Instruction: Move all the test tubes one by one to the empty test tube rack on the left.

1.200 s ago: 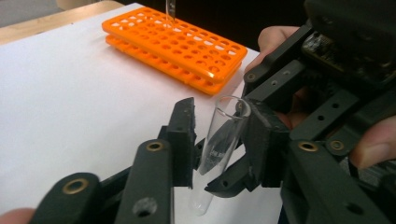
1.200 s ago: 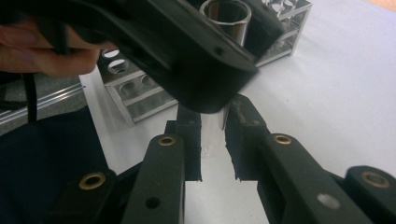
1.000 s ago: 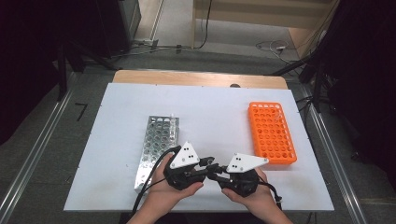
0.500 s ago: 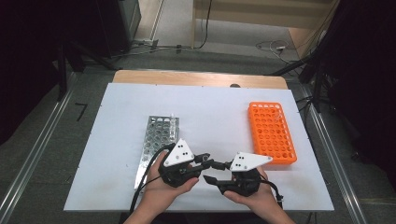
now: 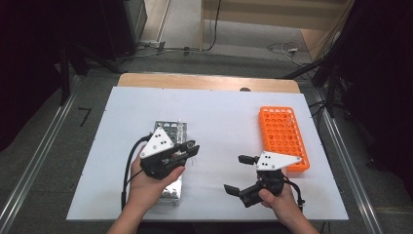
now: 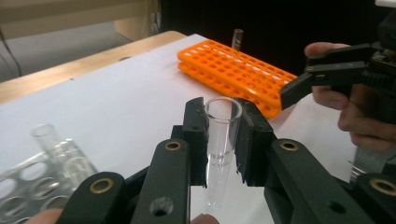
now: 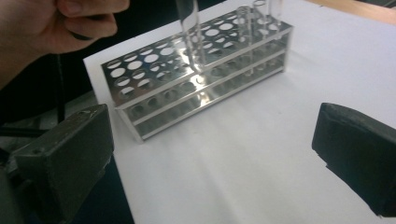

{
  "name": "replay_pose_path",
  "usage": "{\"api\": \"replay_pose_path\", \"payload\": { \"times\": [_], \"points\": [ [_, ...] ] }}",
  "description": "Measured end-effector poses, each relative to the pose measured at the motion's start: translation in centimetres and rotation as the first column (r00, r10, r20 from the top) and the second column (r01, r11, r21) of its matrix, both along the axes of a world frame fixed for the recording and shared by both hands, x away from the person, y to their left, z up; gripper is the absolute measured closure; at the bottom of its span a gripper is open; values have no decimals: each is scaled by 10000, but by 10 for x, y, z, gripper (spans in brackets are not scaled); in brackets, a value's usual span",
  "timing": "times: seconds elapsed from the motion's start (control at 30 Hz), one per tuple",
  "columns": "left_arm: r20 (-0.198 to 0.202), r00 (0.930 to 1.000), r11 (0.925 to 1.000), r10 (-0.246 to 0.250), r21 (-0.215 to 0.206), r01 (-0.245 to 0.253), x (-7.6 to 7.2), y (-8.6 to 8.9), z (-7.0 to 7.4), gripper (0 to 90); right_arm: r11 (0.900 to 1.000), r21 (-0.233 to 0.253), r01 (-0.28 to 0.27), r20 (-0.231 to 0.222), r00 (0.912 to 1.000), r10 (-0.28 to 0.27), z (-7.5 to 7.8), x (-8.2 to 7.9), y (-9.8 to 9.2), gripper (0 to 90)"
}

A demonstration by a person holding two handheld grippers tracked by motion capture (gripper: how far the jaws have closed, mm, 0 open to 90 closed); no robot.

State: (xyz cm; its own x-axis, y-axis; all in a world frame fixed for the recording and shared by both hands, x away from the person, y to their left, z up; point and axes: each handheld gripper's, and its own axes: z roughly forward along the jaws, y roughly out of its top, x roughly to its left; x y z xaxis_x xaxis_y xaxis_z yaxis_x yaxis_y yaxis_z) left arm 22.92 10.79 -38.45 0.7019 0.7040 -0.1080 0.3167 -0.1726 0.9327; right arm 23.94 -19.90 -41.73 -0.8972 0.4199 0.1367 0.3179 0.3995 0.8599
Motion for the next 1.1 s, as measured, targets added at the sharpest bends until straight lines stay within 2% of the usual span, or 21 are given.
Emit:
{"api": "replay_pose_path", "payload": {
  "times": [0.33, 0.5, 0.77, 1.1],
  "points": [
    [160, 9964, 9966, 828, 9, -828, 12, 22, 0, 759, 9986, 33, 519, 69, 9986, -519, 0, 9, -19, 0],
    [202, 9934, 9936, 1127, 59, -1129, 19, 28, -3, 759, 9976, -147, 679, 108, 9976, -678, -3, 13, -28, 0],
    [212, 9900, 9900, 1395, 167, -1398, 30, 29, -11, 759, 9950, -138, 992, 6, 9951, -992, -6, 20, -39, 0],
    [383, 9838, 9824, 1752, 587, -1773, 37, 27, -22, 759, 9934, -117, 1142, -28, 9934, -1143, -7, 23, -45, 0]
  ]
}}
